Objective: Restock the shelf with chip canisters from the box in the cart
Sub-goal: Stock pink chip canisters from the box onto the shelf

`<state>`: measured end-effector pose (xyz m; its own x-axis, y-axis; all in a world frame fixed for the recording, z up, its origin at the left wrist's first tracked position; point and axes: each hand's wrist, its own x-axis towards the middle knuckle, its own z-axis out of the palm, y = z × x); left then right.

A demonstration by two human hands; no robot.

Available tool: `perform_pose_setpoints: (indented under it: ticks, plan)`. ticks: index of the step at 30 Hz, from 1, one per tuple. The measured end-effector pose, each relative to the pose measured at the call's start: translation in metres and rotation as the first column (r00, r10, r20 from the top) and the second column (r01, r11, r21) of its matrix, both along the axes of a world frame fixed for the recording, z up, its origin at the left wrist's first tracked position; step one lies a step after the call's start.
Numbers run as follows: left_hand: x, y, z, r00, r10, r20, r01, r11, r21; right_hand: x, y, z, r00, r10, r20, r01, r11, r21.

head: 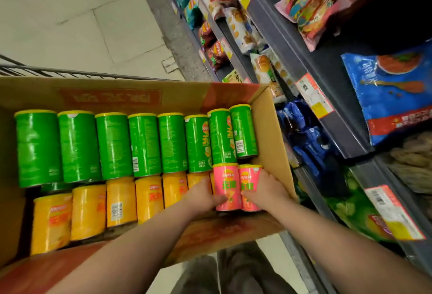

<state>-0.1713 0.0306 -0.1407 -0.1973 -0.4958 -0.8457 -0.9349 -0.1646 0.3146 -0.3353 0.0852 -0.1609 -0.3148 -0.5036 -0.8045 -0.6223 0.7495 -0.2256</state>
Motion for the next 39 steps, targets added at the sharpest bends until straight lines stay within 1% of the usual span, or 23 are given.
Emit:
perform_pose_setpoints:
  ticks: [2,4,7,9,13,19,22,26,30,34,39]
  plan:
    - [-0.003,0.005,-0.006,0.990,0.142,-0.017,-0.140,0.988,0.063,0.000,-0.002,-0.003,1.000,-0.001,0.002,0.001,1.000,0.017]
    - [-0.006,0.010,-0.012,0.971,0.237,-0.028,-0.232,0.966,0.110,0.002,-0.001,-0.005,1.000,0.015,-0.010,-0.015,0.999,0.037]
    - [-0.009,0.016,-0.018,0.945,0.324,-0.042,-0.315,0.937,0.149,0.006,-0.001,-0.006,0.999,0.024,-0.024,-0.022,0.997,0.068]
    - [-0.011,0.018,-0.021,0.932,0.358,-0.049,-0.345,0.923,0.171,0.009,-0.001,-0.008,1.000,-0.019,-0.010,0.020,0.996,0.081]
    - [-0.013,0.016,-0.018,0.928,0.370,-0.036,-0.359,0.917,0.172,0.013,-0.001,-0.009,0.996,-0.086,-0.006,0.086,0.994,0.065]
    - [-0.012,0.010,-0.007,0.922,0.387,-0.007,-0.375,0.897,0.232,0.014,0.005,-0.010,0.999,-0.018,-0.047,0.020,0.999,0.039]
    - [-0.006,0.004,0.000,0.926,0.377,-0.012,-0.361,0.896,0.259,0.015,0.007,-0.016,1.000,-0.020,0.004,0.020,0.998,0.056]
    - [0.003,0.002,0.007,0.923,0.386,-0.009,-0.371,0.893,0.254,0.016,0.008,-0.019,0.991,-0.095,0.094,0.087,0.993,0.078]
    - [0.010,0.002,0.017,0.917,0.398,-0.018,-0.384,0.894,0.232,0.011,0.005,-0.014,0.989,-0.108,0.105,0.099,0.992,0.082]
    - [0.015,0.003,0.021,0.898,0.436,-0.051,-0.415,0.881,0.225,0.007,0.004,-0.003,0.983,-0.144,0.115,0.139,0.989,0.053]
    - [0.023,0.004,0.036,0.891,0.442,-0.109,-0.421,0.891,0.169,0.011,0.003,0.021,0.954,-0.270,0.131,0.276,0.961,-0.031]
